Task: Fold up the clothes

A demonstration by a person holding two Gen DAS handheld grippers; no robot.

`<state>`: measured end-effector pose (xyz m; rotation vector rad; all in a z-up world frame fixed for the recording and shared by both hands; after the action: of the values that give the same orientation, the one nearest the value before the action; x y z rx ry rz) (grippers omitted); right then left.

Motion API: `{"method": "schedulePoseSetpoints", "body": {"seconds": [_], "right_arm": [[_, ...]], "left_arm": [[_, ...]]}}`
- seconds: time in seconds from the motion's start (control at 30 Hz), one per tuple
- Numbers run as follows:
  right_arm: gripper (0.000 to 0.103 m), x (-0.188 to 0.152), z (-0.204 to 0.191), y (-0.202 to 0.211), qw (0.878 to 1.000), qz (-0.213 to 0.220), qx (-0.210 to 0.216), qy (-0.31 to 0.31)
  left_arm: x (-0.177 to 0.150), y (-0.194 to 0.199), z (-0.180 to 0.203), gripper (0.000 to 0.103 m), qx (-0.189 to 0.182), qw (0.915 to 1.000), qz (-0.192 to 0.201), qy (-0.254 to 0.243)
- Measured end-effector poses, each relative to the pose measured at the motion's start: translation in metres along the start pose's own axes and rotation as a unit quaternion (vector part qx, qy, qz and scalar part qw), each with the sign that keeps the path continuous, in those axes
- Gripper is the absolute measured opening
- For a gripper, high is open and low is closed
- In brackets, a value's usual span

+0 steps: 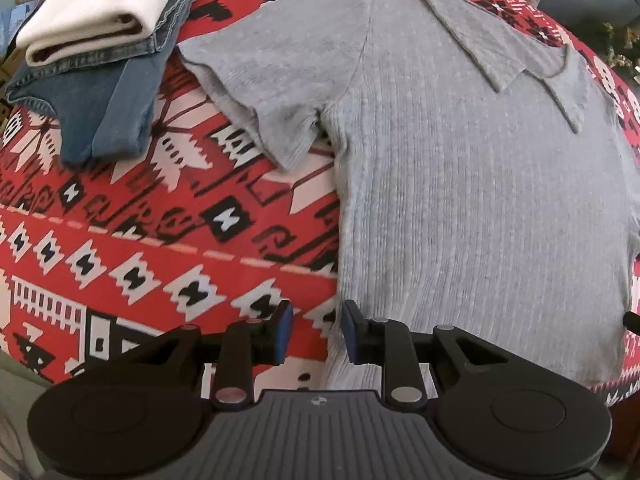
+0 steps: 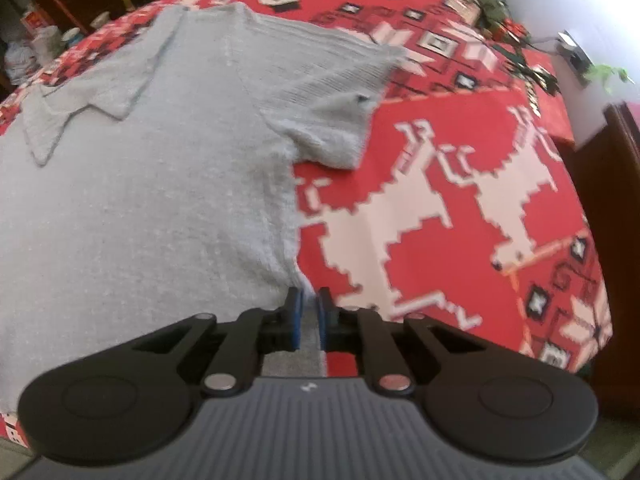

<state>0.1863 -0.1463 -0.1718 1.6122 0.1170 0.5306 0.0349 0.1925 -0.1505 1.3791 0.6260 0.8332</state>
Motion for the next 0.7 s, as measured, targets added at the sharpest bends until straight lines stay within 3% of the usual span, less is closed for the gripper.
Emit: {"method": "schedulePoseSetpoints", "body": {"seconds": [0.27, 0.4, 0.57, 0.7], "right_arm": [[0.011, -0.033, 0.019, 0.017, 1.000, -0.016, 0.007, -0.019], [0.021, -0.047, 0.018, 0.025, 1.000, -0.013, 0.024, -0.011], [0.021, -0.054, 0.008, 0.015, 0.999, -0.034, 0.025, 0.005], [0.021, -0.055, 0.008, 0.016, 0.999, -0.046, 0.015, -0.006]], "left_arm": [[-0.019, 0.017, -0.020, 0.025, -0.025, 0.9996, -0.010, 0.008], [-0.032, 0.020, -0.029, 0.025, -0.043, 0.9986, -0.016, 0.028], [-0.036, 0.009, -0.020, 0.025, -0.038, 0.9987, -0.029, 0.018], [-0.044, 0.000, -0.016, 0.011, -0.021, 0.9991, -0.035, -0.008]]}}
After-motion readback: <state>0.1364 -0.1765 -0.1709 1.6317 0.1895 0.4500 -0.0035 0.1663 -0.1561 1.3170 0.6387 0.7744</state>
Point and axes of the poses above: each gripper's, at about its wrist camera, not at the fingertips, and y roughly against the way its jaws point, z to its right, x to its top, the point moved 3 cm from there along -y, roughly the way its jaws point, and after that the axes turned 11 degrees about y, right-handed, at the moved point
